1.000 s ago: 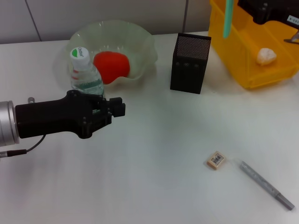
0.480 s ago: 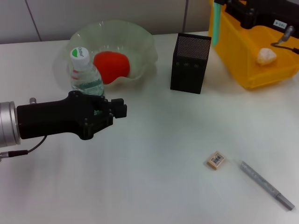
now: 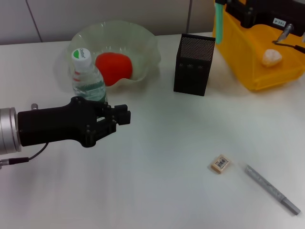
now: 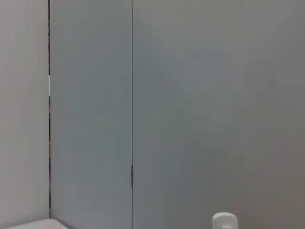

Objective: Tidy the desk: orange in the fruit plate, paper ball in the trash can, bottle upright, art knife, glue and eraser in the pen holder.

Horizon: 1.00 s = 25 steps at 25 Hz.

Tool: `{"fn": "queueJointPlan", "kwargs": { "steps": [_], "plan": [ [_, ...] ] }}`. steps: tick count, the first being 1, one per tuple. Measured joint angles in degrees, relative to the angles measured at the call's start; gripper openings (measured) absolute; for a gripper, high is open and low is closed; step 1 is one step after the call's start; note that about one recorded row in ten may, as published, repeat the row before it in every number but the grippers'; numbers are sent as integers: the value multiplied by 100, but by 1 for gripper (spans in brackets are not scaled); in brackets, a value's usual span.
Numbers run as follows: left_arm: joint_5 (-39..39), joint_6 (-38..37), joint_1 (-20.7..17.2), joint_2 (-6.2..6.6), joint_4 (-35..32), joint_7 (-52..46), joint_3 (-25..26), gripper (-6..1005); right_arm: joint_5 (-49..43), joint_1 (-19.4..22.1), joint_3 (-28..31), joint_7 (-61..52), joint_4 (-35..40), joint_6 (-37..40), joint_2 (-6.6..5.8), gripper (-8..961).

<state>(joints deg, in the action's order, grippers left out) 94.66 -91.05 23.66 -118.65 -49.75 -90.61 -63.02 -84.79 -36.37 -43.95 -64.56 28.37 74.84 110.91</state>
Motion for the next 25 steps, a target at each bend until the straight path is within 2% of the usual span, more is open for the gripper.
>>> {"fn": "queueJointPlan", "kwargs": {
  "steps": [4, 12, 25],
  "plan": [
    [0, -9, 5, 2, 43, 5, 0, 139, -22, -120, 0, 209, -295, -138, 1, 184],
    [0, -29, 21, 9, 55, 61, 0, 139, -40, -246, 1, 303, -382, -292, -2, 186],
    [0, -31, 43, 9, 124, 82, 10, 139, -109, -375, -36, 388, -586, -504, 59, 188]
  ]
}}
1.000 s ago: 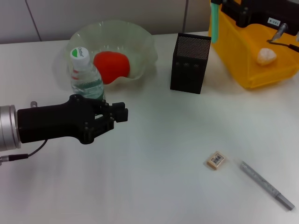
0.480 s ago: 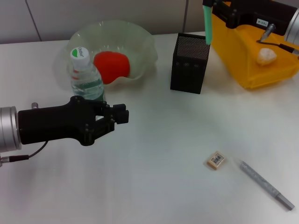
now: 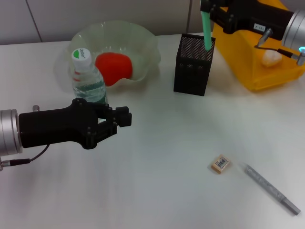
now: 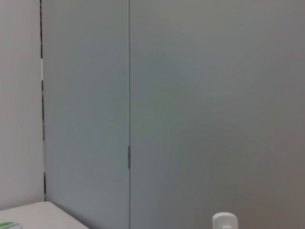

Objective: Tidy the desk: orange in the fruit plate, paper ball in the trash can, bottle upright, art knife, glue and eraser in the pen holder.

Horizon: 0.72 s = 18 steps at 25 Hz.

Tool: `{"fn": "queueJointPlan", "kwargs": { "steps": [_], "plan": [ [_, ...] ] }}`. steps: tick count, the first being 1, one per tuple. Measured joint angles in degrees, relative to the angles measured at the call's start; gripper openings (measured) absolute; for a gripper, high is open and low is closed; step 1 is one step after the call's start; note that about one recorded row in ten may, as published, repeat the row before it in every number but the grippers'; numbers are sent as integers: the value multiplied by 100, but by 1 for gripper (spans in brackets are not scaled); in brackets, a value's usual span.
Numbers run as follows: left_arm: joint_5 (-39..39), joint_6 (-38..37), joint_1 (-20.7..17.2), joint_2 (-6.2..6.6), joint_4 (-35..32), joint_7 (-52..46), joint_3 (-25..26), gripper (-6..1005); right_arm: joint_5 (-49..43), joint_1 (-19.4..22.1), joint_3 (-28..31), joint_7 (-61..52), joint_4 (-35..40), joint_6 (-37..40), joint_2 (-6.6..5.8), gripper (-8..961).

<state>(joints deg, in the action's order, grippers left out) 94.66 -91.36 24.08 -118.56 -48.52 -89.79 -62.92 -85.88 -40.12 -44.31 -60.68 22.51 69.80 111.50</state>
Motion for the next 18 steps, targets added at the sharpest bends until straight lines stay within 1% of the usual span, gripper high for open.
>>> {"fn": "queueJointPlan", "kwargs": {
  "steps": [4, 12, 18],
  "plan": [
    [0, 2, 0, 0, 0, 12, 7, 139, -6, 15, -45, 6, -23, -2, 9, 189],
    [0, 4, 0, -1, 0, 52, 5, 139, -8, 127, -52, 11, -28, -30, 70, 190],
    [0, 0, -14, 0, 5, 52, -8, 139, -8, 162, -51, 12, -28, -43, 75, 191]
  ]
}}
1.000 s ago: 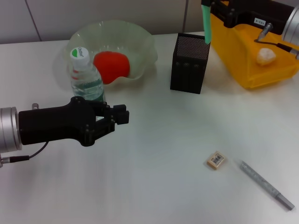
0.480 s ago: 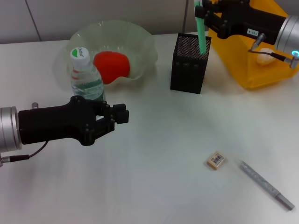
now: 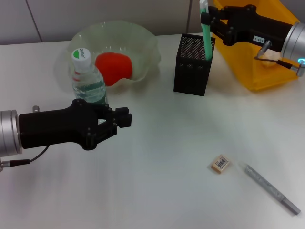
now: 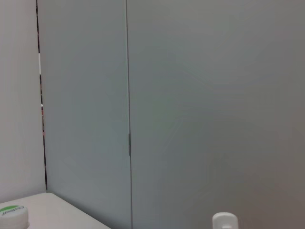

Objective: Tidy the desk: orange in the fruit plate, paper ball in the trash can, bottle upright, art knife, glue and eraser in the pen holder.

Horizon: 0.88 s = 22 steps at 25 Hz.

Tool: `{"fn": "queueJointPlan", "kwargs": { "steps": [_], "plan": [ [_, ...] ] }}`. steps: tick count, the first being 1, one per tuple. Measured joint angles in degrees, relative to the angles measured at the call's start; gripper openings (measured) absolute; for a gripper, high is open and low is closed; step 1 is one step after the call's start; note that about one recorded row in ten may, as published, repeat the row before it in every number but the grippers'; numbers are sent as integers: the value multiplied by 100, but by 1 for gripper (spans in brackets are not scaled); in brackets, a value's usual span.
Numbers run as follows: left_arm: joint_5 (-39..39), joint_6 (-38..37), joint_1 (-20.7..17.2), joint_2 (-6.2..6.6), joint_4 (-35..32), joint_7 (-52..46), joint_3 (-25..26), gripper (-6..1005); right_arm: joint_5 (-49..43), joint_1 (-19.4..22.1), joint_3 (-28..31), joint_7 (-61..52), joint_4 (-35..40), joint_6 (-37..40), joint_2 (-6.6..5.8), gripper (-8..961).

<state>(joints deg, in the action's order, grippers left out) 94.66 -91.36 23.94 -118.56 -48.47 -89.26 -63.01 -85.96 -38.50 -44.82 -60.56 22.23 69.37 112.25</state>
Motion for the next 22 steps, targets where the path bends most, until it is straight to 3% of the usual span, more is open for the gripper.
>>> {"fn": "queueJointPlan", "kwargs": {
  "steps": [22],
  "plan": [
    [0, -14, -30, 0, 4, -3, -1, 139, -138, 71, 4, -536, 37, -232, 8, 195]
  ]
}}
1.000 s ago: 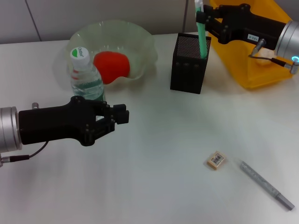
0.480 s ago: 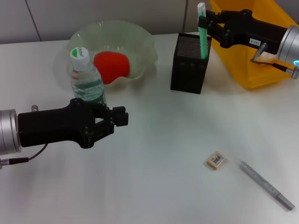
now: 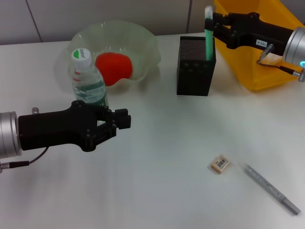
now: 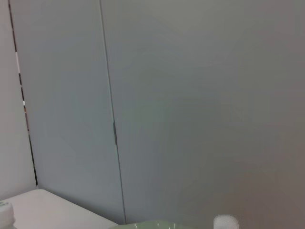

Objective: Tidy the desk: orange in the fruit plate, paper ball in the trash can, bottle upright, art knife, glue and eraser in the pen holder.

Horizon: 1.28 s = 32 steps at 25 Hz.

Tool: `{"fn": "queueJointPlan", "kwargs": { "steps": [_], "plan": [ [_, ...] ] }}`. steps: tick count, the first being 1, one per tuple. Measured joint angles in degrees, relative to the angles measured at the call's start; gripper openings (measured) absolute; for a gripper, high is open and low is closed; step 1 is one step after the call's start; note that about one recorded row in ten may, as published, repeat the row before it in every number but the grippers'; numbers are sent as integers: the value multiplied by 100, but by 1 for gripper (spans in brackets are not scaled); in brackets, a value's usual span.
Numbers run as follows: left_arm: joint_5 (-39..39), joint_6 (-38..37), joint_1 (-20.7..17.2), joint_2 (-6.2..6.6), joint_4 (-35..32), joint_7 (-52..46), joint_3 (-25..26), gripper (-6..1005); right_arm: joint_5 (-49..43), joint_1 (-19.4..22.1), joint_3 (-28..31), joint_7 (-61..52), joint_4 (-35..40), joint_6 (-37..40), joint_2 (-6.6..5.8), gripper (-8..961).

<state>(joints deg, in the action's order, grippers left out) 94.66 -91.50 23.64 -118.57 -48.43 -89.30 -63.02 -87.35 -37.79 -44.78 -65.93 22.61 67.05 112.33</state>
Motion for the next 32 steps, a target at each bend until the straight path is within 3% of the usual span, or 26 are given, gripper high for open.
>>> {"fn": "queueJointPlan", "kwargs": {
  "steps": [11, 18, 24, 25, 26, 27, 32],
  "plan": [
    [0, -3, 23, 0, 0, 0, 0, 139, -146, -19, -5, -260, 83, -52, -22, 293],
    [0, -64, 2, 0, 0, 0, 8, 139, -183, 79, -384, -783, 720, -4, 34, 333],
    [0, -92, -8, 1, 0, -5, 21, 139, -550, 408, -750, -1877, 1970, 185, 224, 334],
    [1, -93, -8, 5, 0, -8, 15, 139, -817, 611, -792, -2336, 2507, 325, 340, 334],
    [1, -93, -8, 5, 0, -8, 15, 139, -817, 611, -792, -2336, 2507, 325, 340, 334],
    [0, -94, -8, 8, 0, -11, 9, 139, -1135, 829, -804, -2783, 3035, 474, 467, 334],
    [1, -96, 24, 19, 0, -45, 1, 139, -1860, 1162, -801, -3809, 3989, 930, 604, 333]
  ]
}}
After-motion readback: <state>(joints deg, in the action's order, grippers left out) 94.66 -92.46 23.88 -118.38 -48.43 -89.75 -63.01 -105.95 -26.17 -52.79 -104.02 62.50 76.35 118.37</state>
